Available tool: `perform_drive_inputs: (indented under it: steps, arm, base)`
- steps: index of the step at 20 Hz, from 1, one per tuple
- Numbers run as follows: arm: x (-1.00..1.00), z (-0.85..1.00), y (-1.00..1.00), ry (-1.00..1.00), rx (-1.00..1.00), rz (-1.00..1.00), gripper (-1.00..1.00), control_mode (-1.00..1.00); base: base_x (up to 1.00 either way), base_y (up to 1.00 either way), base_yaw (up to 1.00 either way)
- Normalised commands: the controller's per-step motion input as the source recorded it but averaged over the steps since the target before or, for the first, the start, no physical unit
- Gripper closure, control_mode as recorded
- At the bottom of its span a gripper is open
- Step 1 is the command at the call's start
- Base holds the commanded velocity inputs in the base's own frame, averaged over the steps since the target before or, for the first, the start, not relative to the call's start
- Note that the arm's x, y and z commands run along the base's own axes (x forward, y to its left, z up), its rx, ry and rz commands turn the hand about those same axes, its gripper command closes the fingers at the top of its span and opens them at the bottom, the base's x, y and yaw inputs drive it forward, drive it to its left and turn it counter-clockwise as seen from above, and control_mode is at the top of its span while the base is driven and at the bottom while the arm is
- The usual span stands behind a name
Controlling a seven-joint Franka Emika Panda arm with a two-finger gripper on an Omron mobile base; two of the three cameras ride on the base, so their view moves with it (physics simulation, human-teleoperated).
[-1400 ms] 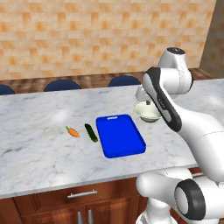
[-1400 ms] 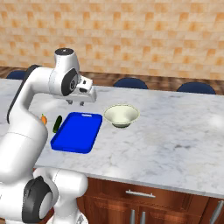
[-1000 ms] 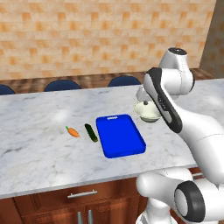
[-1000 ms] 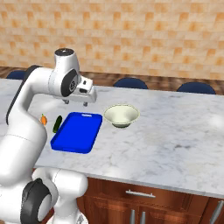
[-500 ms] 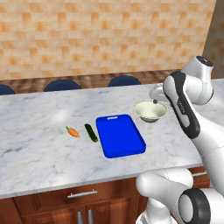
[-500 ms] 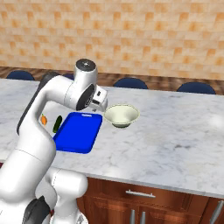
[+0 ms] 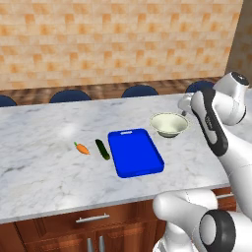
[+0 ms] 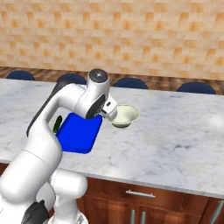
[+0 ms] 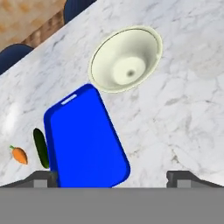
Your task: Place the two vegetables and bowl onto the tray for setting up a vegetable dip station.
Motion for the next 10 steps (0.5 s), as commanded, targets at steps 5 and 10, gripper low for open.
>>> perform_drive_inputs:
  steps: [5,10]
  arm:
    - [0.20,-0.14,-0.34,0.13,0.21,-0.25,-1.00,-1.00]
    - [0.24,-0.08,-0.29,0.17,0.16,-0.10,-1.00,-1.00]
  base:
    - [0.00,0.00,0.00]
    - [0.00,0.00,0.00]
